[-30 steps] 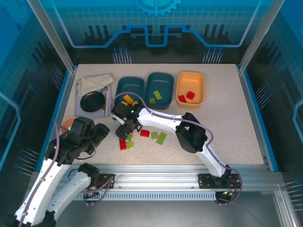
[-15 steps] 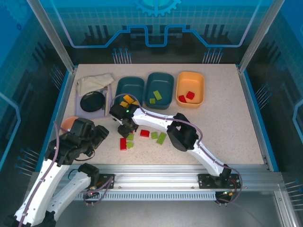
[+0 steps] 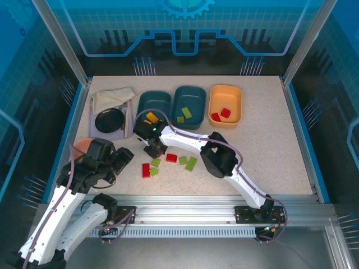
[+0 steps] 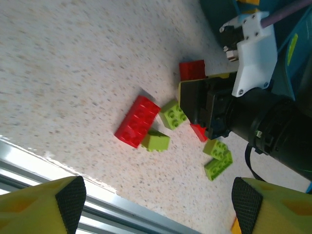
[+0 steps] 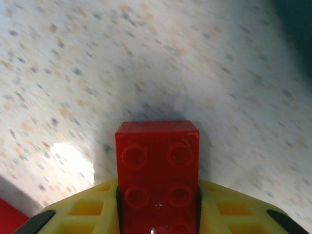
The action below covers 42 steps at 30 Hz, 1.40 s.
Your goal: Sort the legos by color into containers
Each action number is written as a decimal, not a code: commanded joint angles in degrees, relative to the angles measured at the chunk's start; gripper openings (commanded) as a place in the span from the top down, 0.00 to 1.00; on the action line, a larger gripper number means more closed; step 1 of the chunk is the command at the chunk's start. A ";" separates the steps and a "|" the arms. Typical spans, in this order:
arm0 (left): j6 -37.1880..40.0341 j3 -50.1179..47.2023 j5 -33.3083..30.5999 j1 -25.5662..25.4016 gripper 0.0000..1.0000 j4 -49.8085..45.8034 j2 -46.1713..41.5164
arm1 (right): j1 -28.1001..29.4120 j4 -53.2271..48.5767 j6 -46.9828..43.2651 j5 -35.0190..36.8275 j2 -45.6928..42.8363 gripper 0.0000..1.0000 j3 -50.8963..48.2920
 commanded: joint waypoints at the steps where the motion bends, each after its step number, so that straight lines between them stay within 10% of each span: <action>1: 3.14 -0.78 7.23 -1.53 0.18 9.58 4.40 | -3.63 1.70 1.34 1.52 -13.17 0.71 -3.93; 10: 7.43 11.72 4.75 -14.07 0.18 23.30 27.16 | -23.50 6.24 6.79 -6.04 -34.42 0.71 -23.07; 18: 10.01 26.28 6.65 -15.84 0.19 28.92 46.96 | -40.98 8.51 10.23 -13.26 -26.87 0.70 -18.29; 31: 11.81 44.41 7.61 -16.14 0.19 28.56 64.86 | -48.54 -0.07 10.97 -18.50 3.91 0.68 13.11; 42: 13.24 47.83 7.49 -17.12 0.19 25.67 68.68 | -48.72 -3.05 11.85 -18.79 7.97 0.43 19.70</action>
